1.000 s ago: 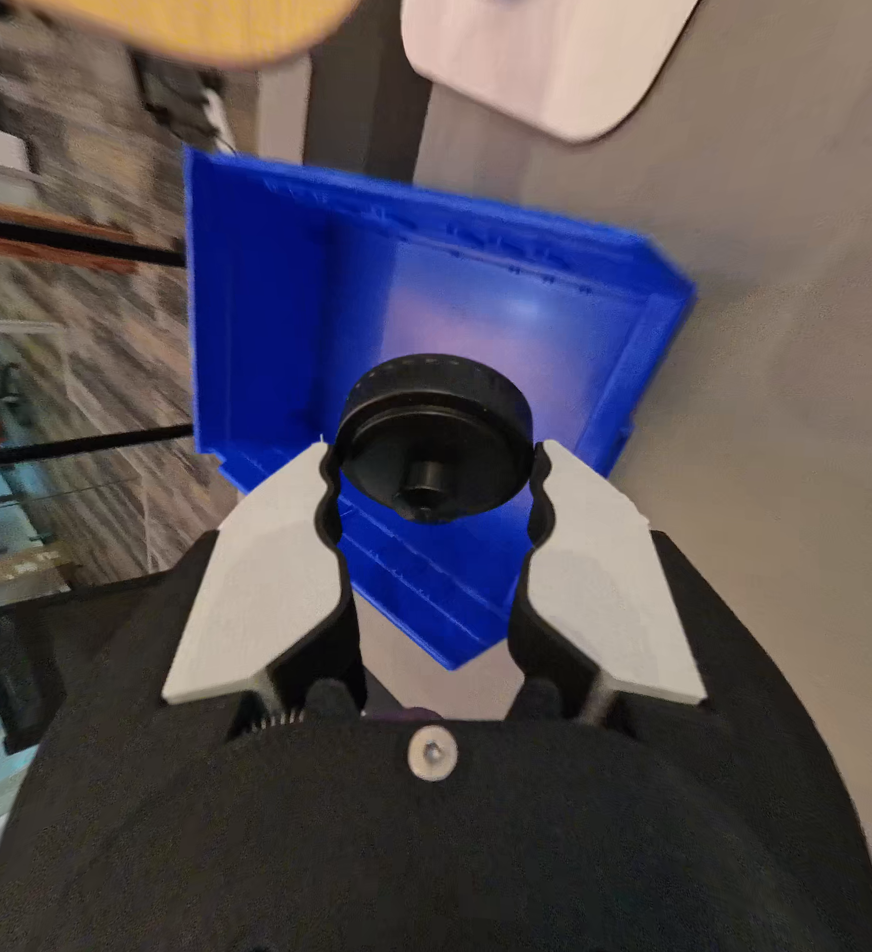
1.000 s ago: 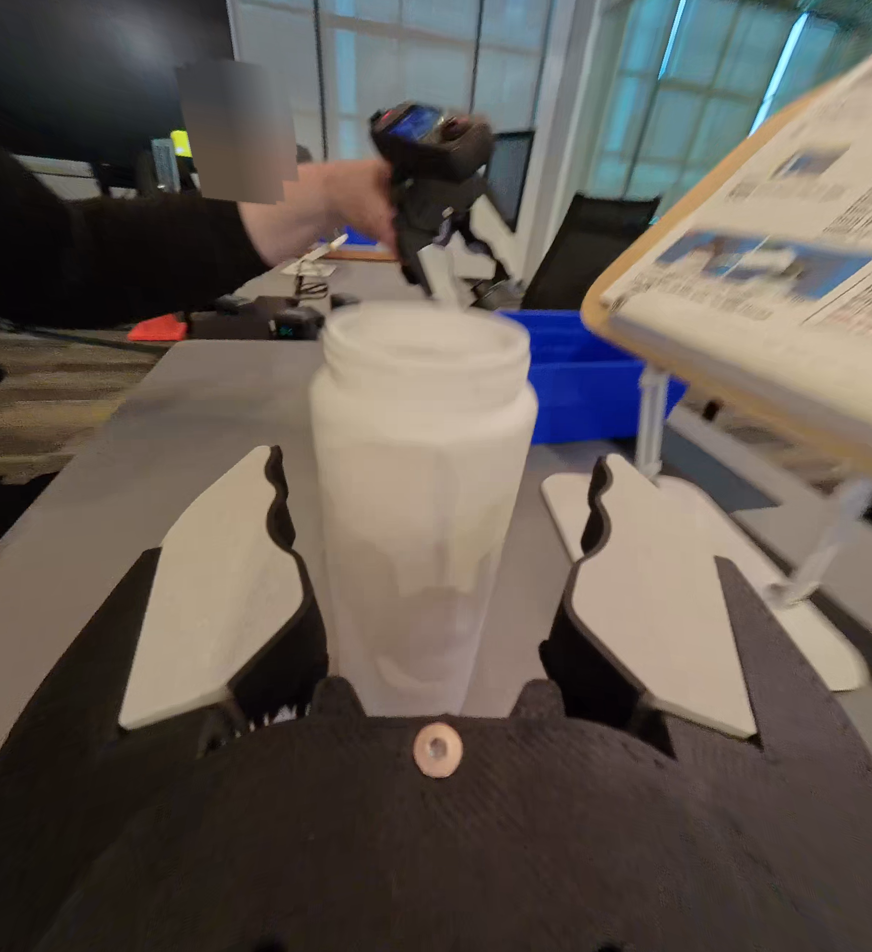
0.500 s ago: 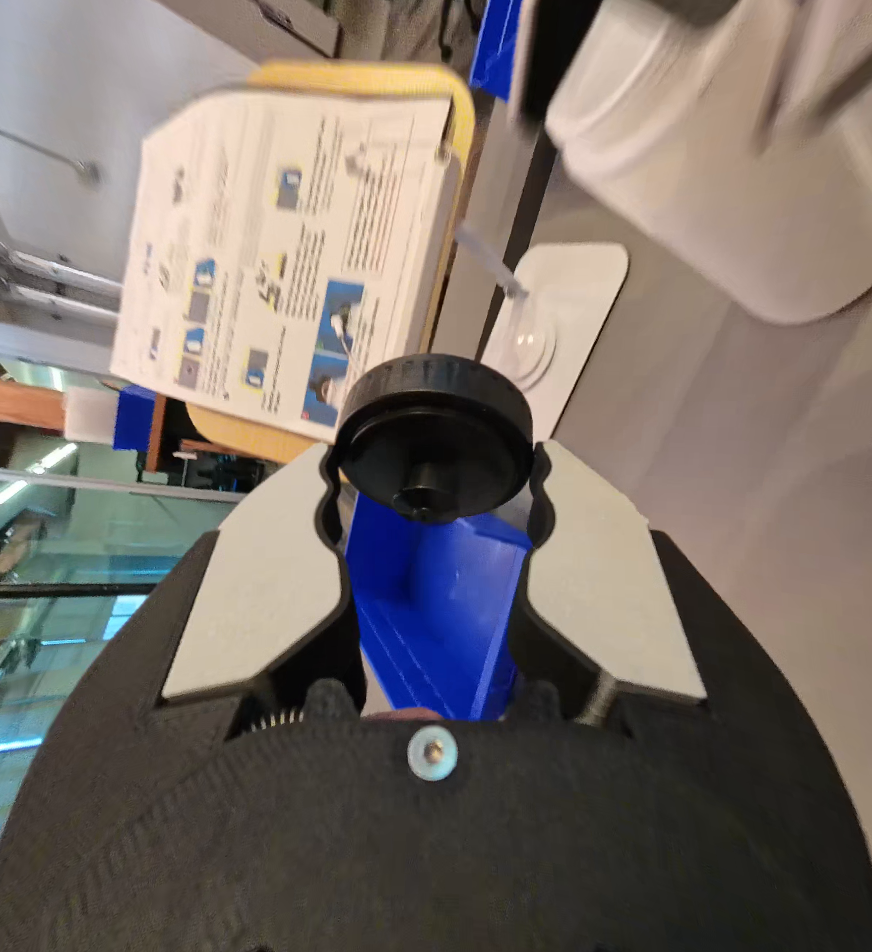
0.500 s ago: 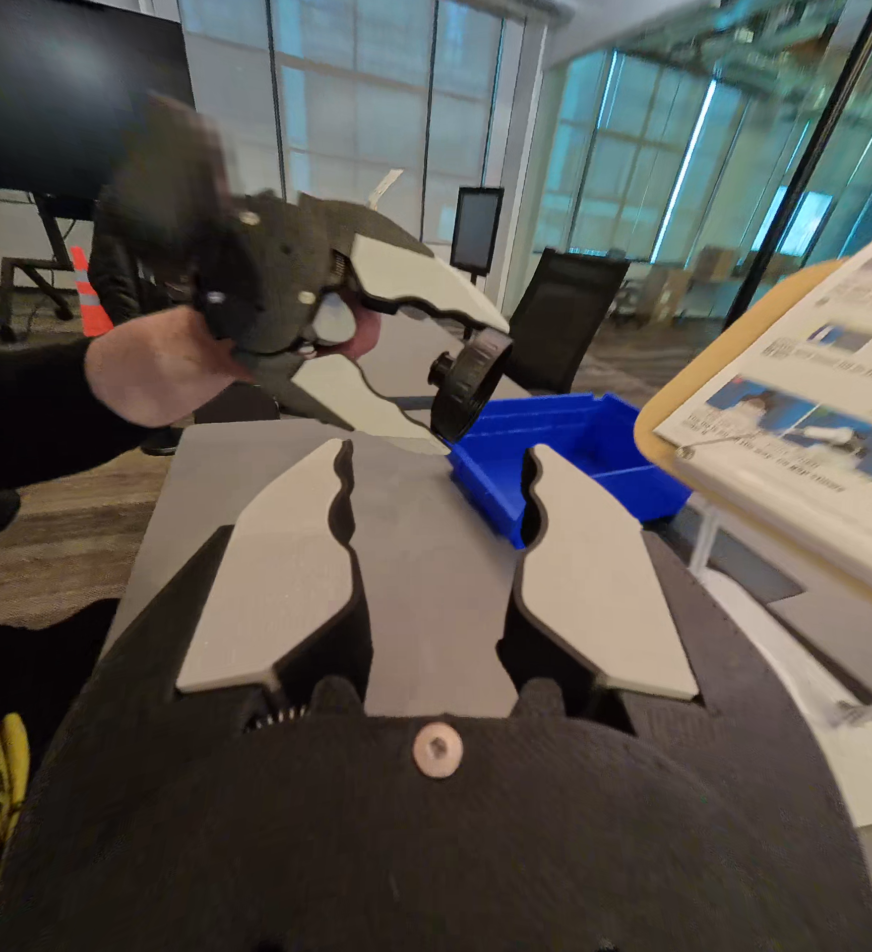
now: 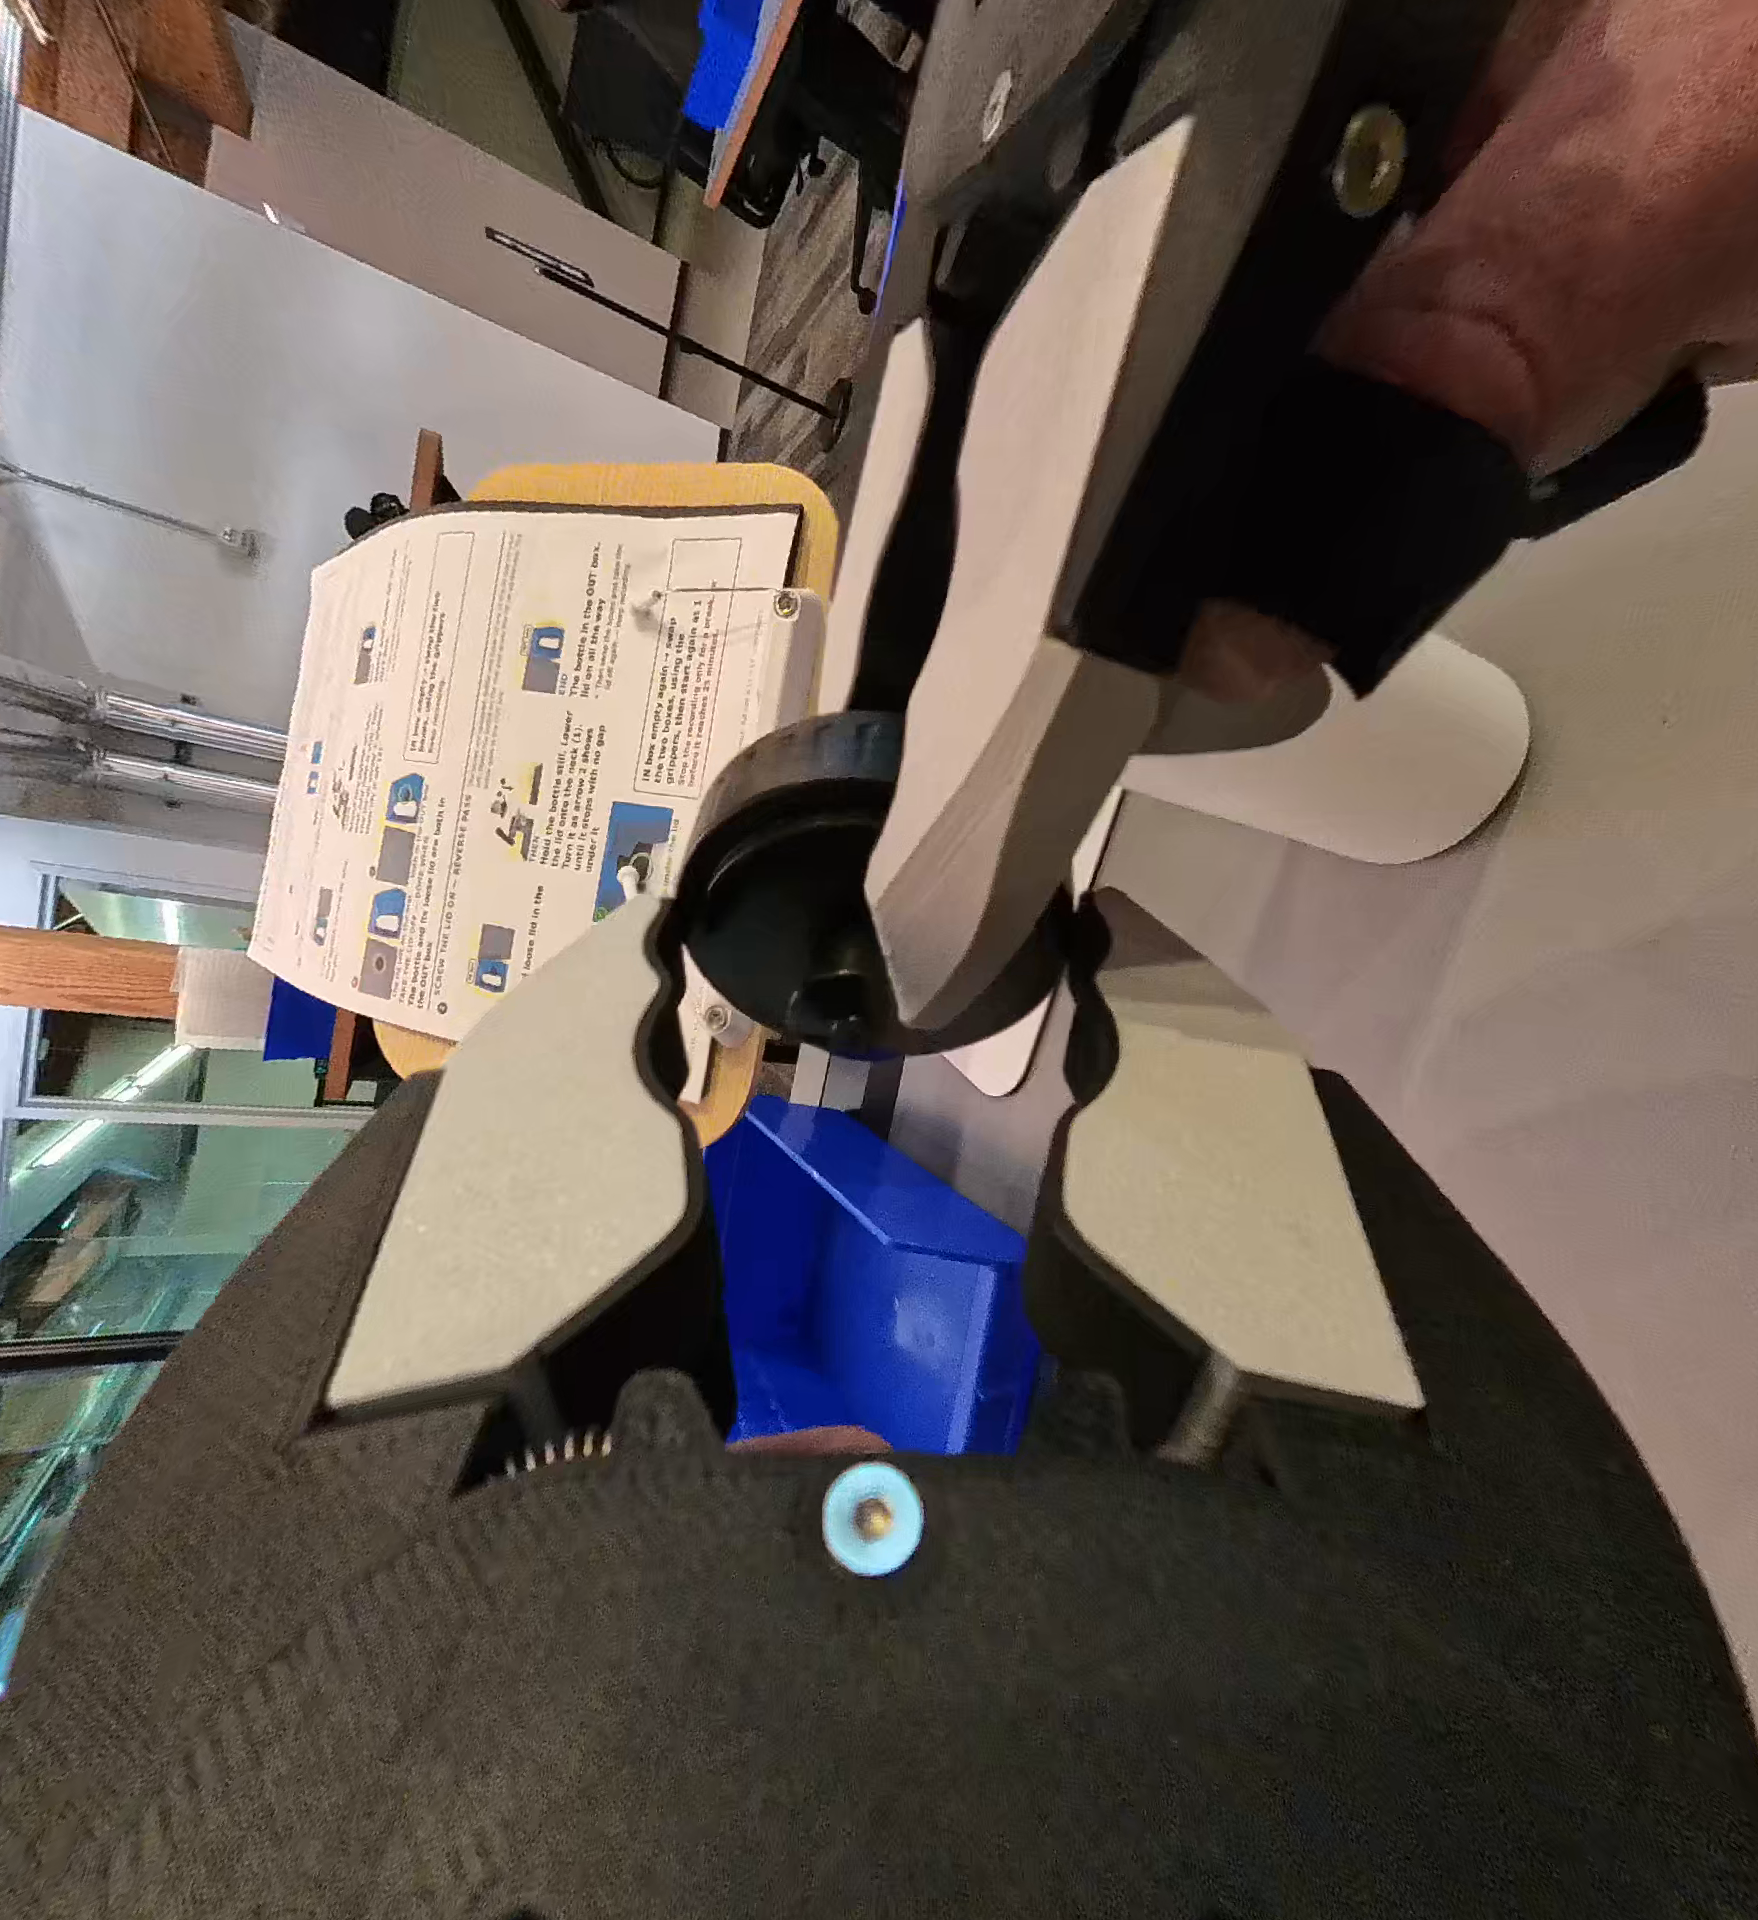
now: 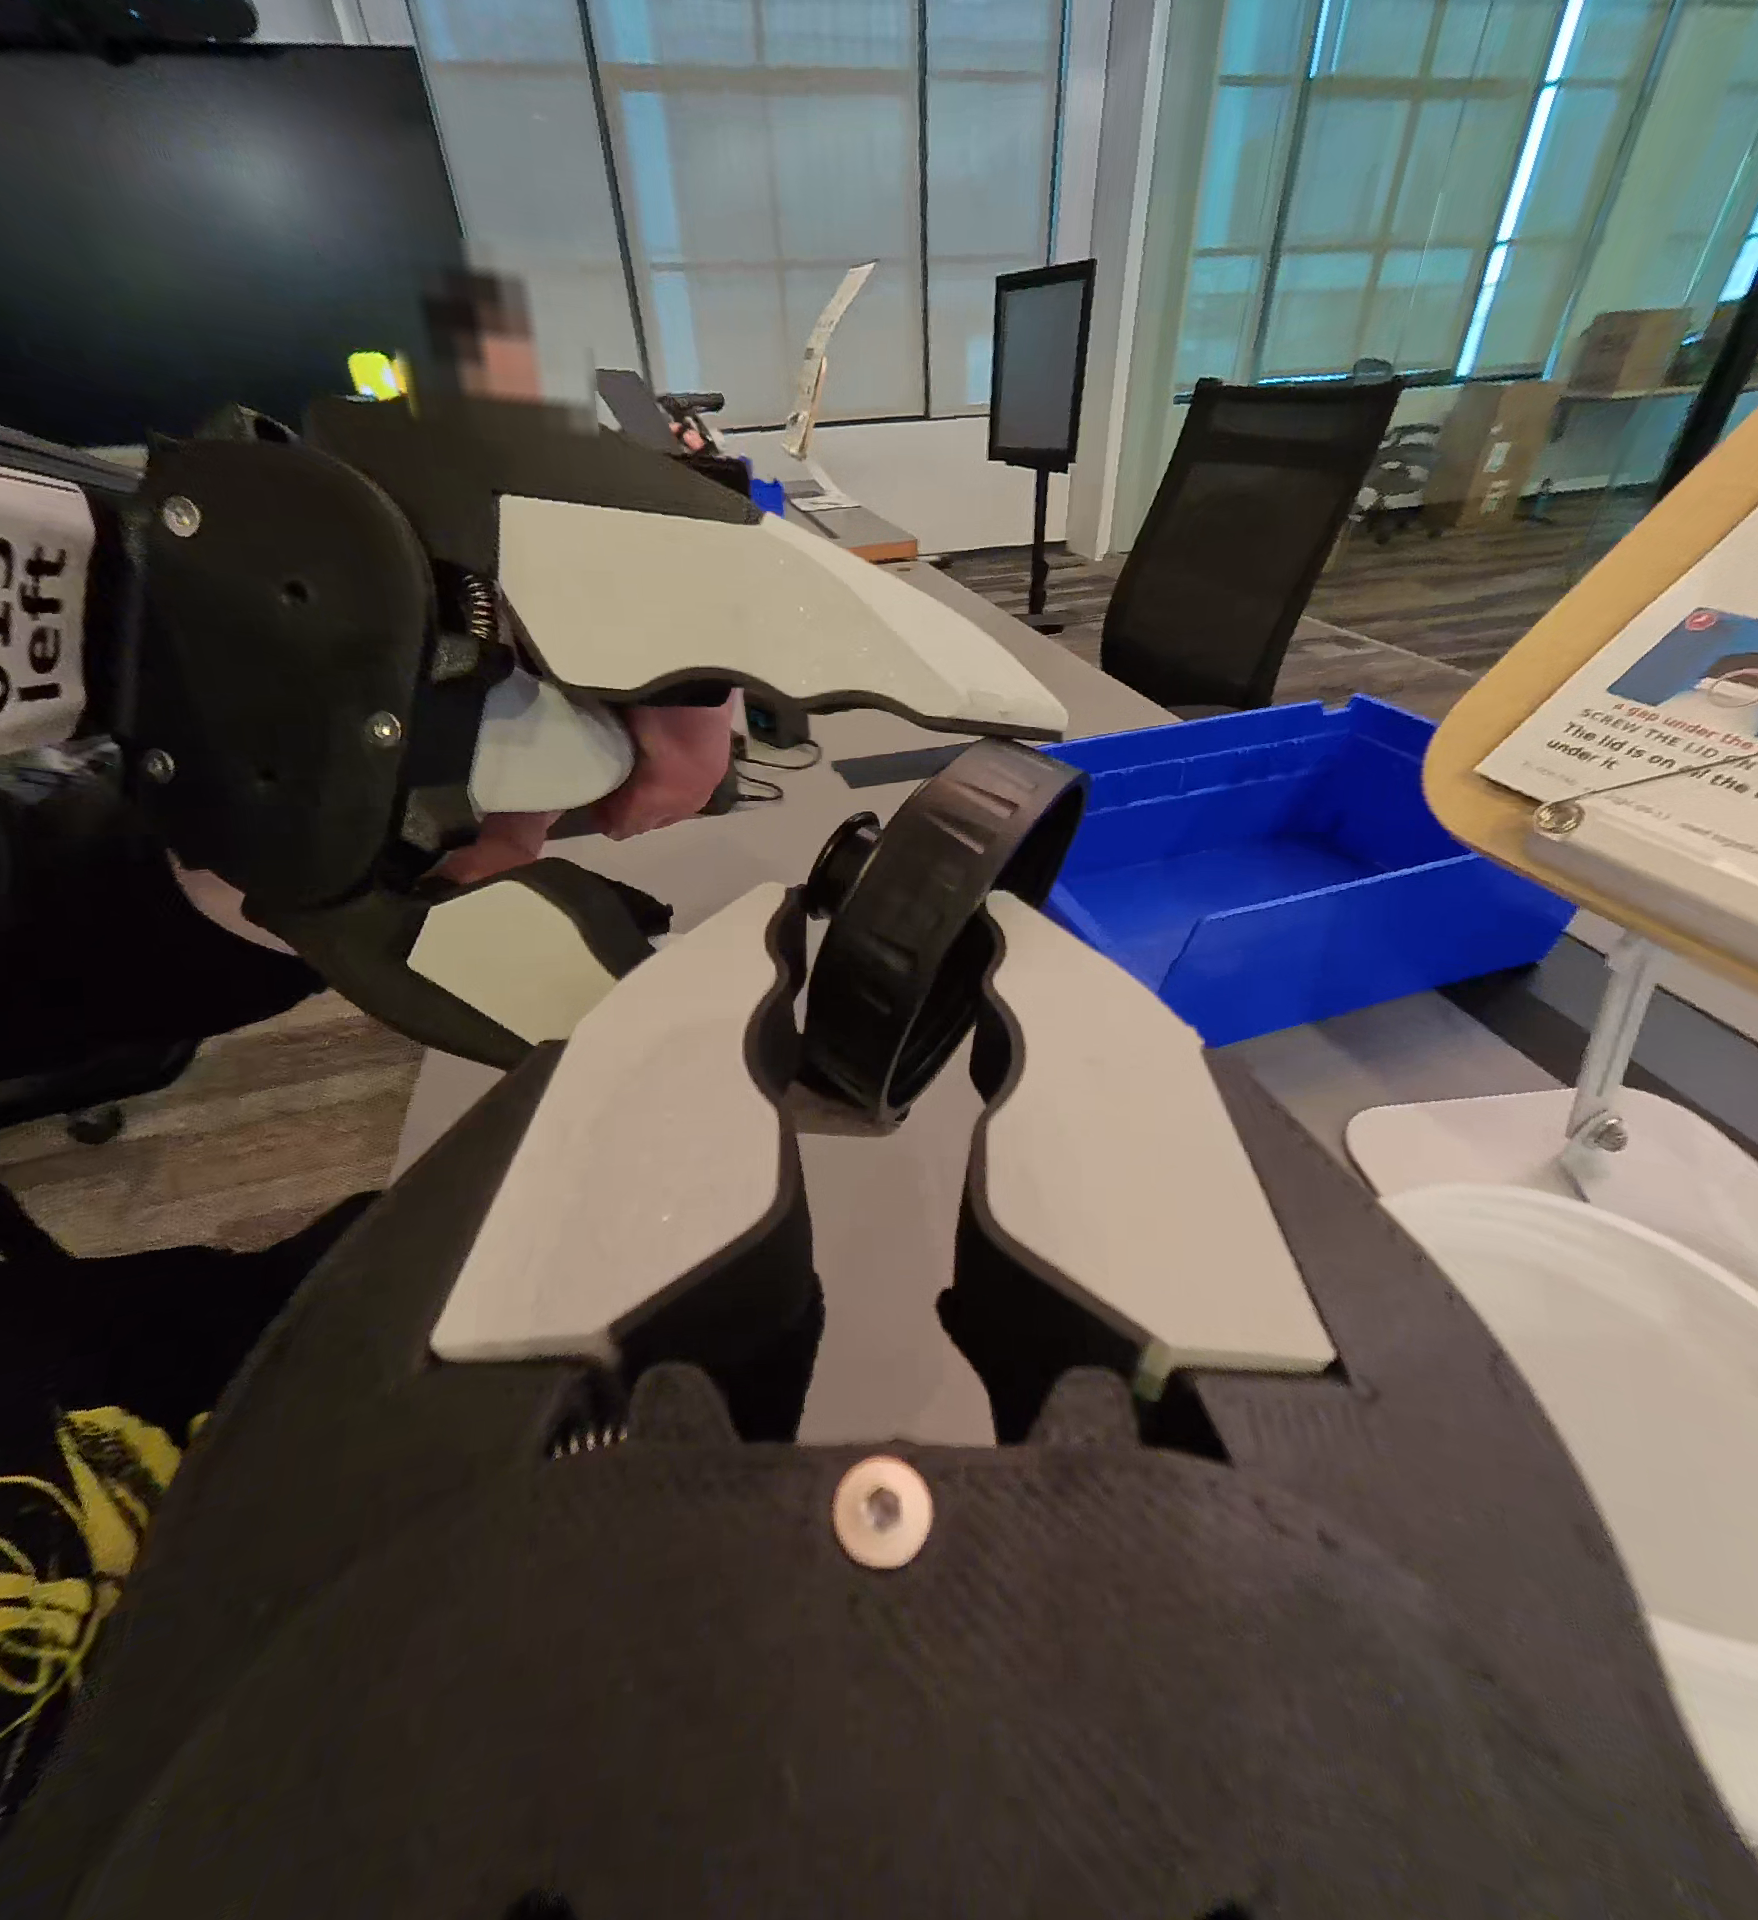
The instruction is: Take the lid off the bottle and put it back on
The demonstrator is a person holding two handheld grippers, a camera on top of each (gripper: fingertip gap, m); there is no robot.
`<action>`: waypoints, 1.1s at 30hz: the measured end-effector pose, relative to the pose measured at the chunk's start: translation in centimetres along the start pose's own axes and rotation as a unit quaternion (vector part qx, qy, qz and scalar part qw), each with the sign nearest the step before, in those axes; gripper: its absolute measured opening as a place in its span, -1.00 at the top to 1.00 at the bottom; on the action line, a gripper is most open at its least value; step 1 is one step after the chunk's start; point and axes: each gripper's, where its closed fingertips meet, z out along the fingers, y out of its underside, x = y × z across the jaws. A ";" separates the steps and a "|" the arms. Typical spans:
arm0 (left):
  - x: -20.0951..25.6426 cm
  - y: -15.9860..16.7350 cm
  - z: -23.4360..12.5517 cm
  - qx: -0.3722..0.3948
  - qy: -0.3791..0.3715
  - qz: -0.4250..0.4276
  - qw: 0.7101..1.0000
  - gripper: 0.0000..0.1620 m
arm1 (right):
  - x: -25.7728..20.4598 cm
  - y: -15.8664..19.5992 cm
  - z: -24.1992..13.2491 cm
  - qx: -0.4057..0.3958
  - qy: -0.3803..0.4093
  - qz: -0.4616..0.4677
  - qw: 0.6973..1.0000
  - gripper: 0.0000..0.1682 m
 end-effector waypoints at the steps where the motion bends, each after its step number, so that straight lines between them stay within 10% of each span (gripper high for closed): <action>1: 0.0 -0.1 0.0 0.003 0.001 0.002 1.000 0.12 | -0.1 0.0 -0.1 0.004 -0.012 0.012 1.000 0.65; 9: -1.7 -2.8 -2.0 0.146 0.031 -0.103 0.983 -0.31 | -2.7 -3.7 -4.2 0.143 -0.275 0.176 0.934 0.66; 15: -0.1 -5.9 -2.7 0.236 0.068 -0.094 0.965 -0.09 | -5.6 -4.8 -6.0 0.179 -0.406 0.201 0.873 0.66; 33: 0.2 -8.0 -3.1 0.298 0.083 -0.125 0.943 -0.08 | -5.1 -4.6 -7.6 0.209 -0.477 0.240 0.819 0.66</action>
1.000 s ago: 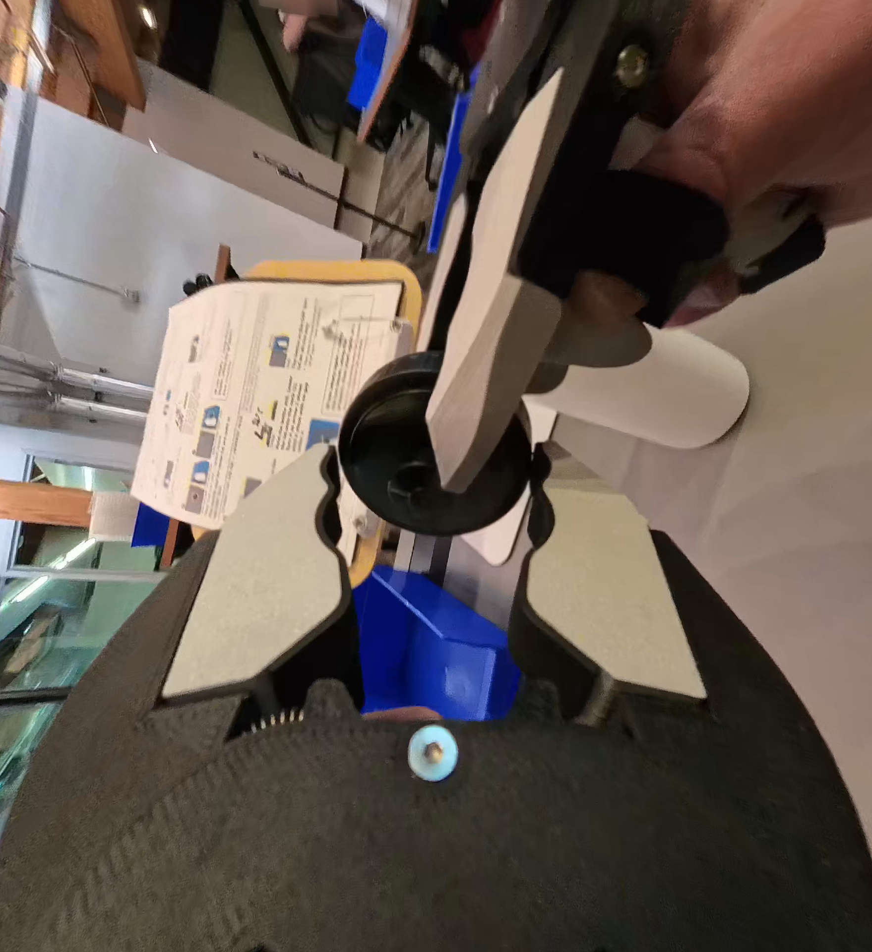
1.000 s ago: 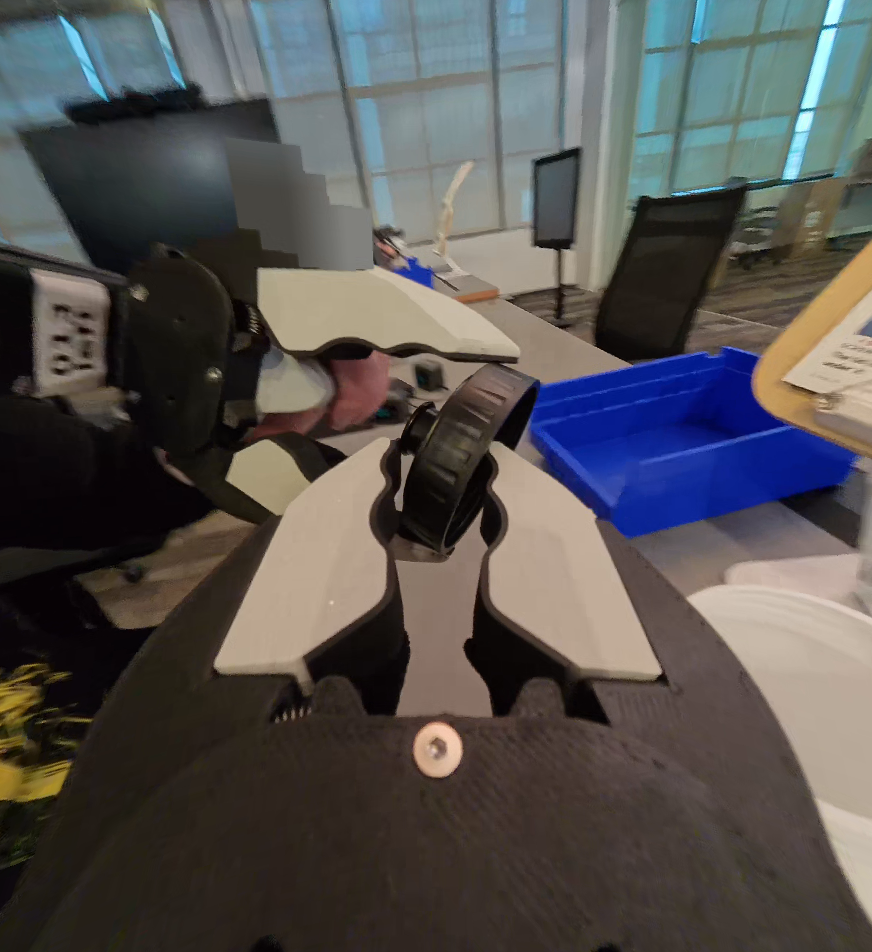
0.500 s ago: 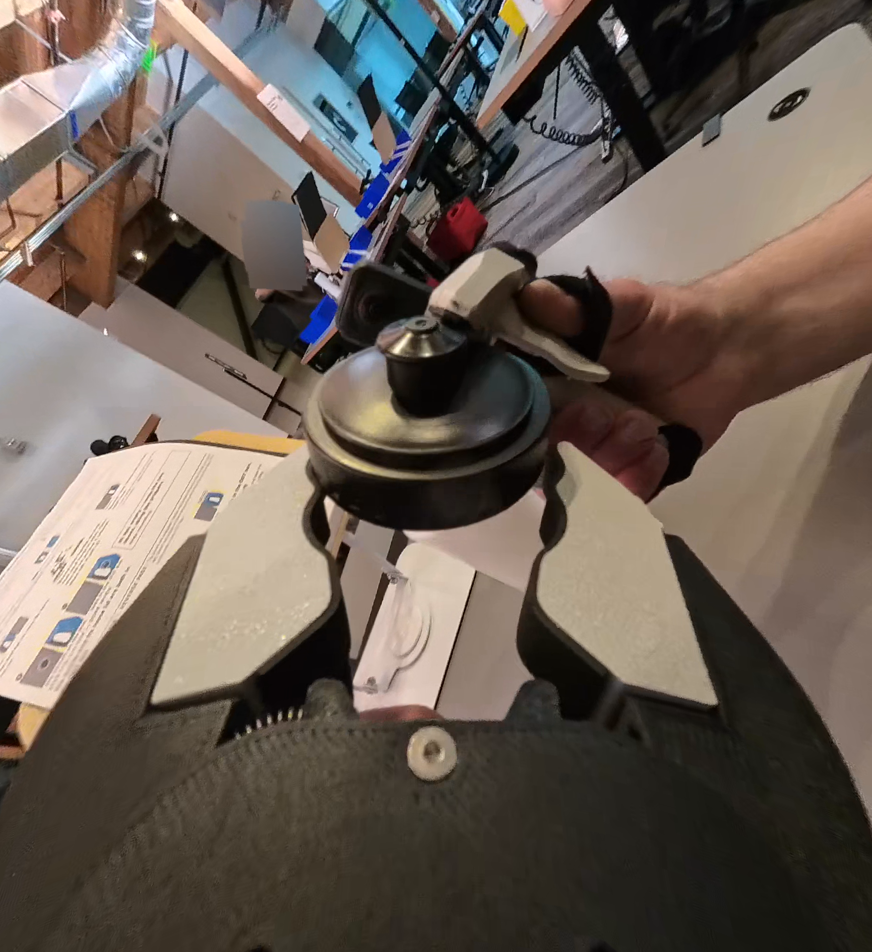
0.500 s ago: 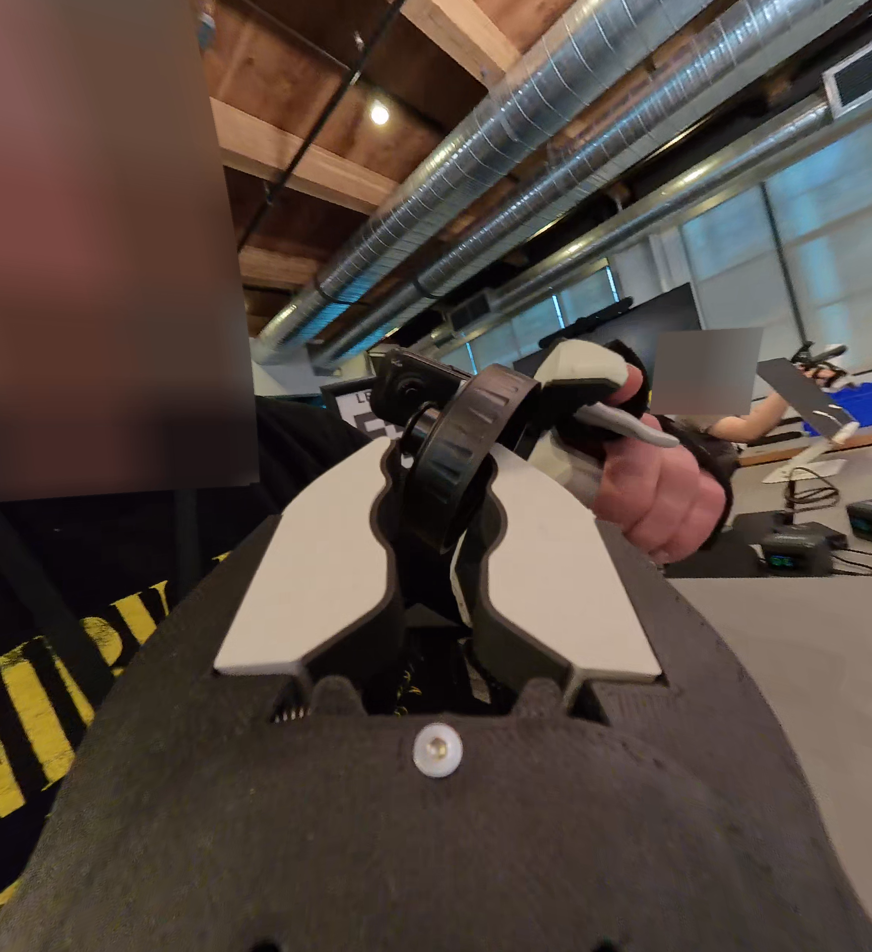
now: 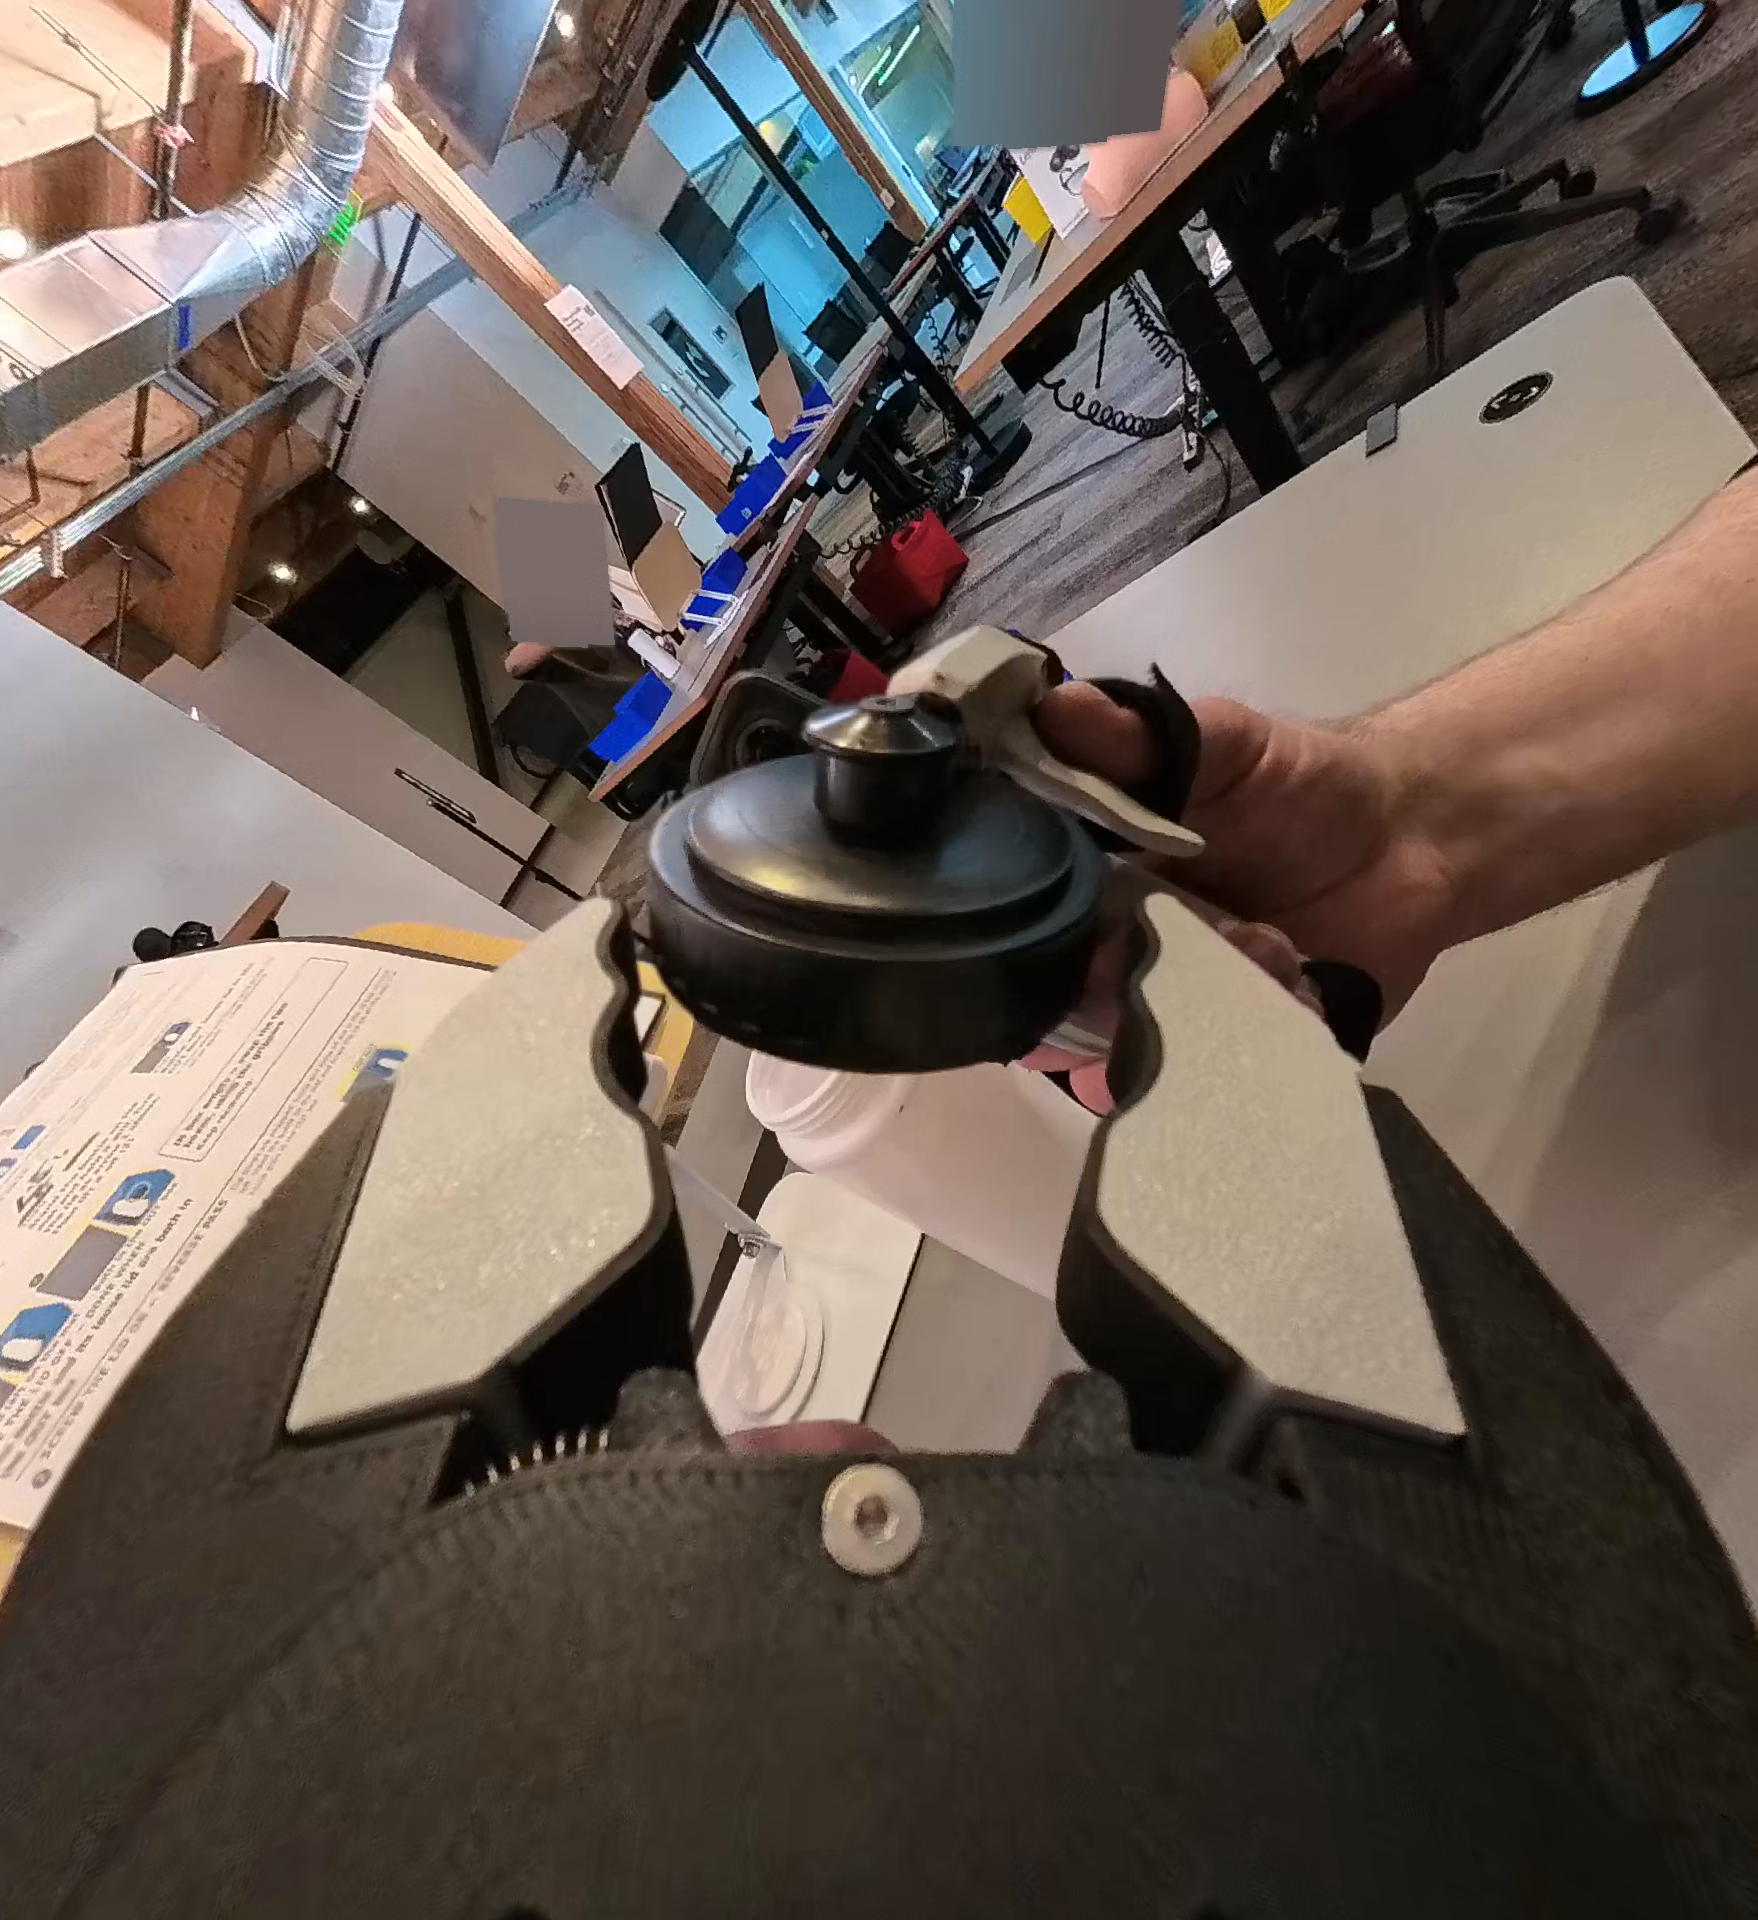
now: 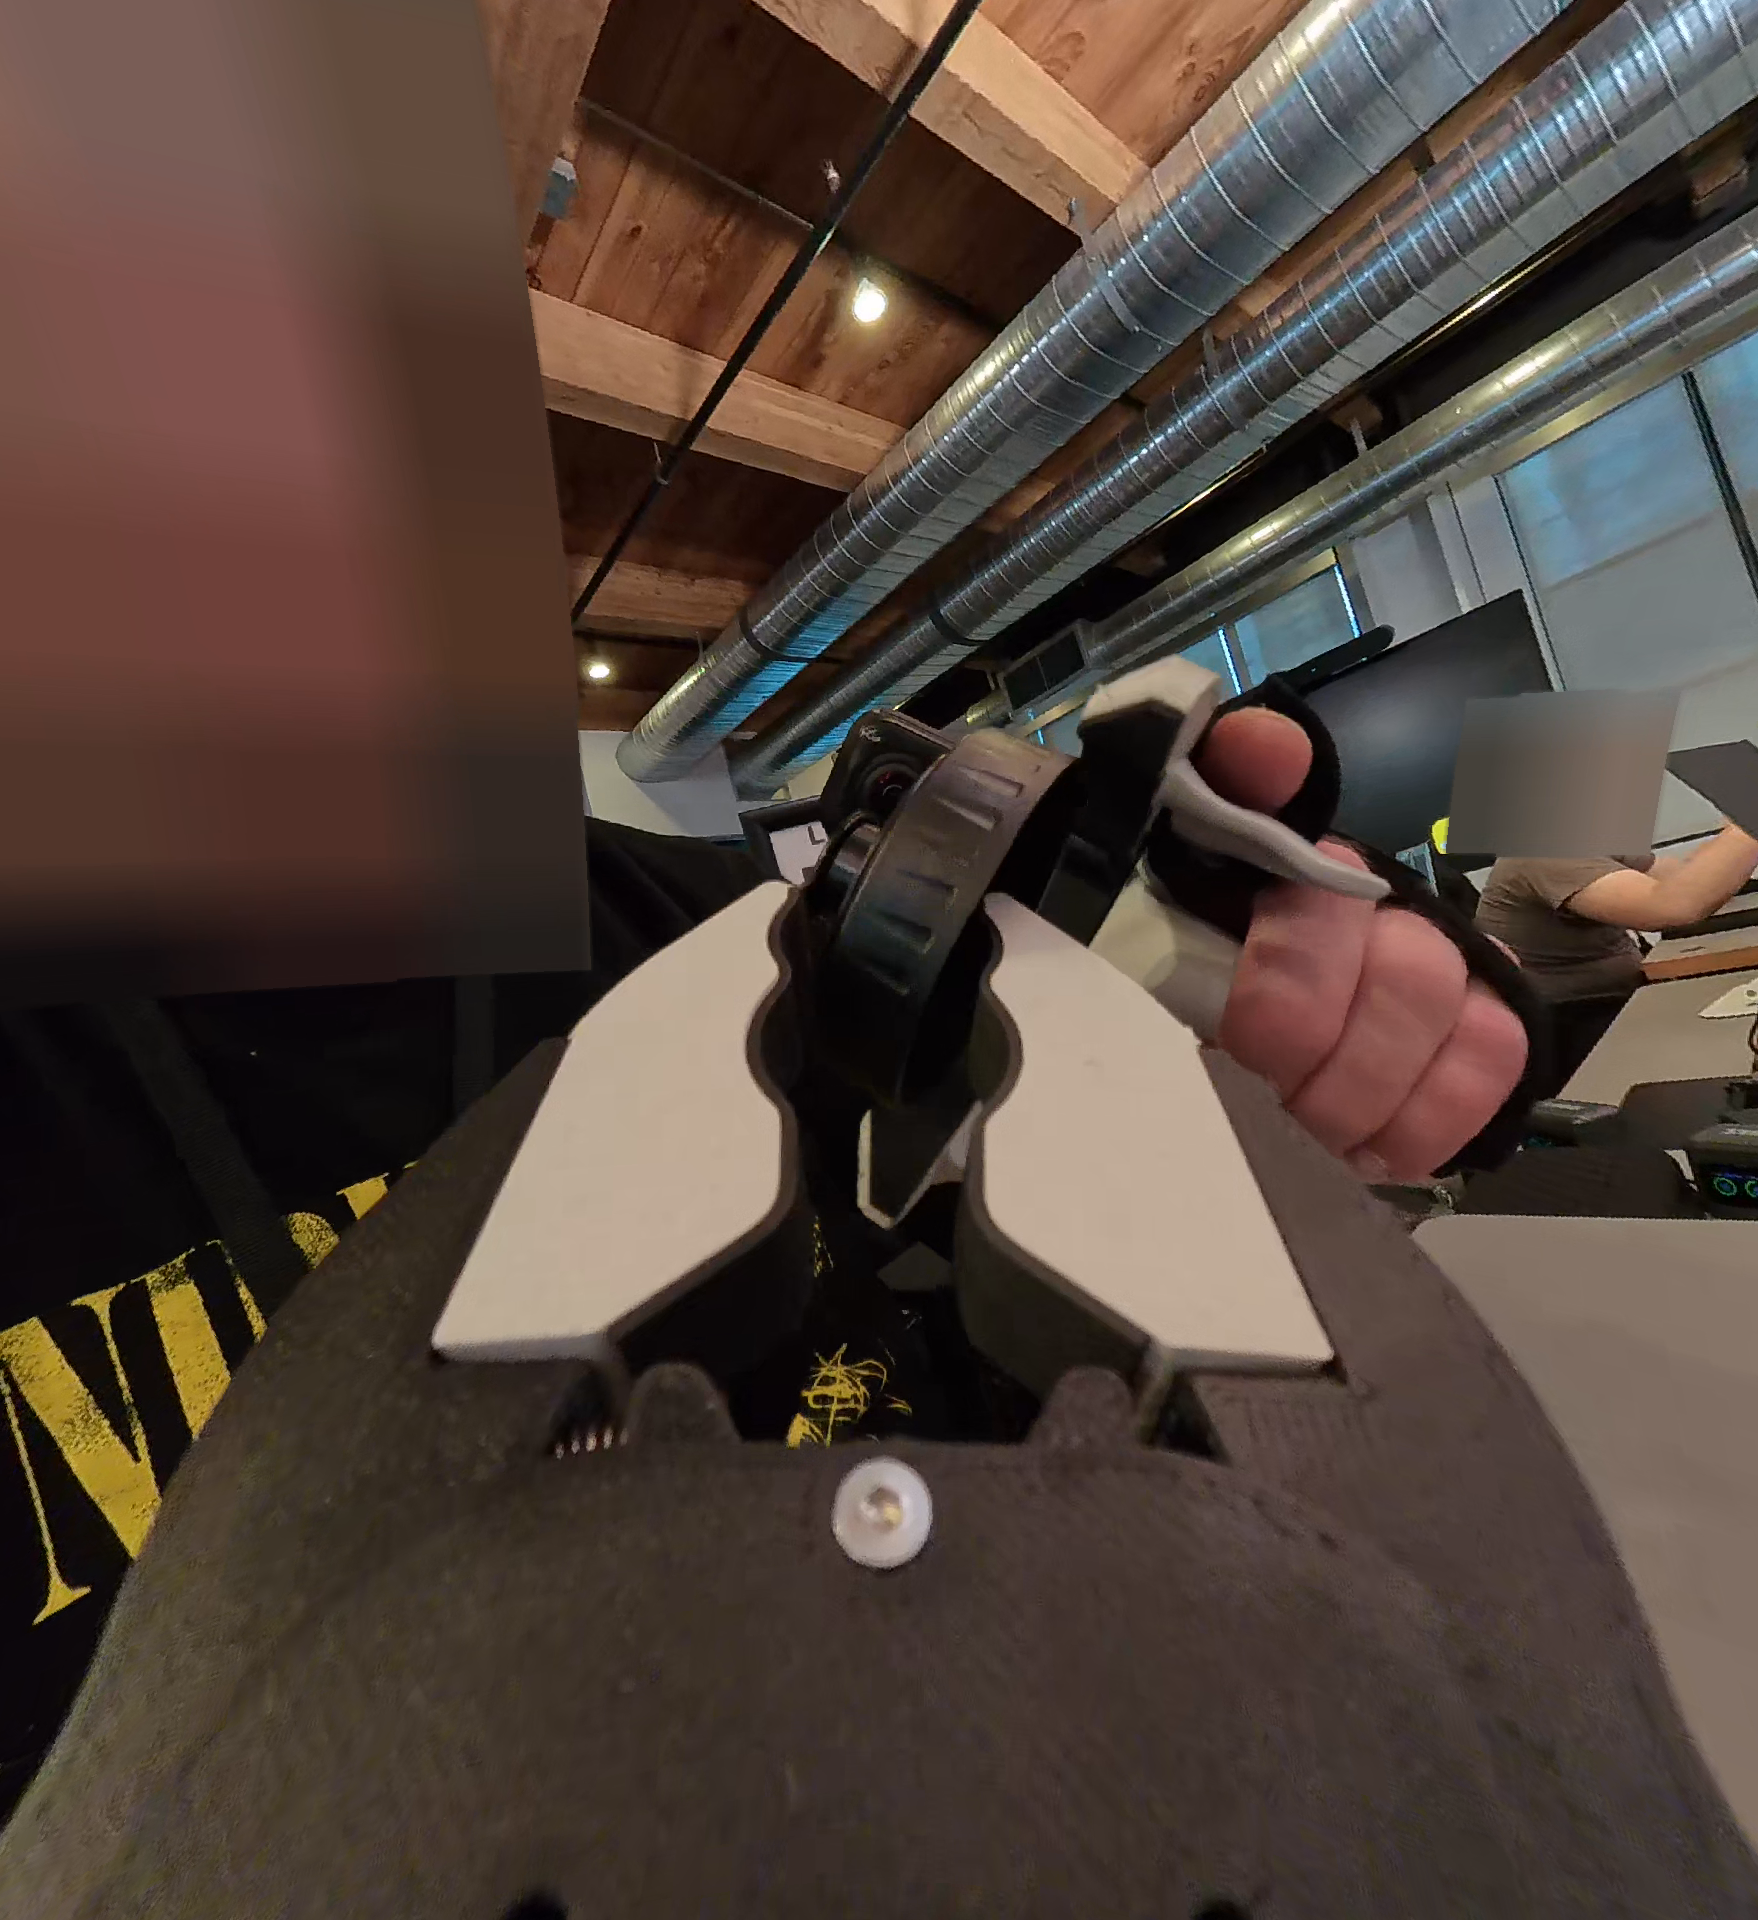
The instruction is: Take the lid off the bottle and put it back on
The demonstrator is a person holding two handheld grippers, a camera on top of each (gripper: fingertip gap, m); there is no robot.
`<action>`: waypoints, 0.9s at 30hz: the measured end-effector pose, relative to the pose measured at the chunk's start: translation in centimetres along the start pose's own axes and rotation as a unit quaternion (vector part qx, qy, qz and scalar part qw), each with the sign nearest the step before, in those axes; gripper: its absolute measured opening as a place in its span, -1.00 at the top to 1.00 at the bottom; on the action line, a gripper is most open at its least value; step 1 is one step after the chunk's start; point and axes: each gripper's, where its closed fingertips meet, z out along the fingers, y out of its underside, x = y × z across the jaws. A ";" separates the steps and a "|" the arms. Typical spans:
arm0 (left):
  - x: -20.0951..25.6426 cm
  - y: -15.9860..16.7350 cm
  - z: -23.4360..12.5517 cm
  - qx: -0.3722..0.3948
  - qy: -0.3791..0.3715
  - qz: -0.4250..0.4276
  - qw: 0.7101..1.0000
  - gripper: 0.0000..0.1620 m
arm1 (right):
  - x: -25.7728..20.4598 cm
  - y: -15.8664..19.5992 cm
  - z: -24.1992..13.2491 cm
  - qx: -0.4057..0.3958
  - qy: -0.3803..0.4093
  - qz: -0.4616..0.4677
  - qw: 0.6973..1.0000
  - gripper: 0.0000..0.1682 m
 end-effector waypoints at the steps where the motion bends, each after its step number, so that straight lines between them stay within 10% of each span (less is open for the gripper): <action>1: 0.0 -0.1 0.0 0.003 0.001 -0.001 1.000 -0.08 | 0.0 0.0 0.0 0.001 -0.003 0.001 1.000 0.66; 19: 0.4 0.4 0.1 -0.002 0.015 -0.005 1.000 0.04 | 0.9 0.6 -0.2 -0.005 0.013 0.005 1.000 0.65; 27: -2.2 3.6 -0.3 -0.140 -0.069 0.068 0.985 0.03 | 5.0 -0.1 -1.6 -0.096 0.287 -0.103 0.948 0.12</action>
